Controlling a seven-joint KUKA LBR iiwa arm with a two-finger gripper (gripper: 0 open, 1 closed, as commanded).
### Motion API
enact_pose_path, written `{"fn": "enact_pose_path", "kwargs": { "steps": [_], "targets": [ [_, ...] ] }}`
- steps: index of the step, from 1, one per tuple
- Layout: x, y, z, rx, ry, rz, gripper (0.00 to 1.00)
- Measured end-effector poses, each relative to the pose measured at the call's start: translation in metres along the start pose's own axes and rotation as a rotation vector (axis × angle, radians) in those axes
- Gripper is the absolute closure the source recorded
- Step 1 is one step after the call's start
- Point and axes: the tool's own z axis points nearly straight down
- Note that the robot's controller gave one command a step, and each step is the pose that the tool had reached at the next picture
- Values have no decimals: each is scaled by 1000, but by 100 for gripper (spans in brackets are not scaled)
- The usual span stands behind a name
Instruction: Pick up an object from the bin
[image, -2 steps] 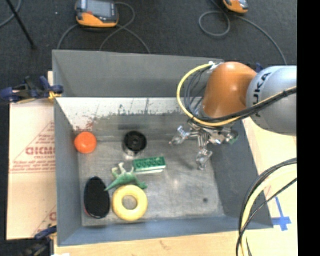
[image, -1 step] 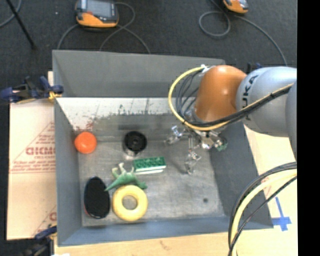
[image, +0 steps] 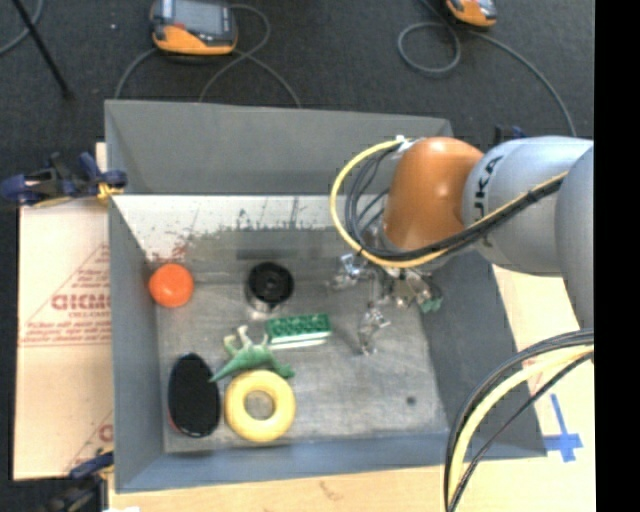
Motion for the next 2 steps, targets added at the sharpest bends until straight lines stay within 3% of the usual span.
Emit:
{"fn": "enact_pose_path", "kwargs": {
  "steps": [1,2],
  "targets": [
    [-9,13,5,3,-2,-134,0],
    [-19,36,-1,2,-2,5,0]
  ]
}}
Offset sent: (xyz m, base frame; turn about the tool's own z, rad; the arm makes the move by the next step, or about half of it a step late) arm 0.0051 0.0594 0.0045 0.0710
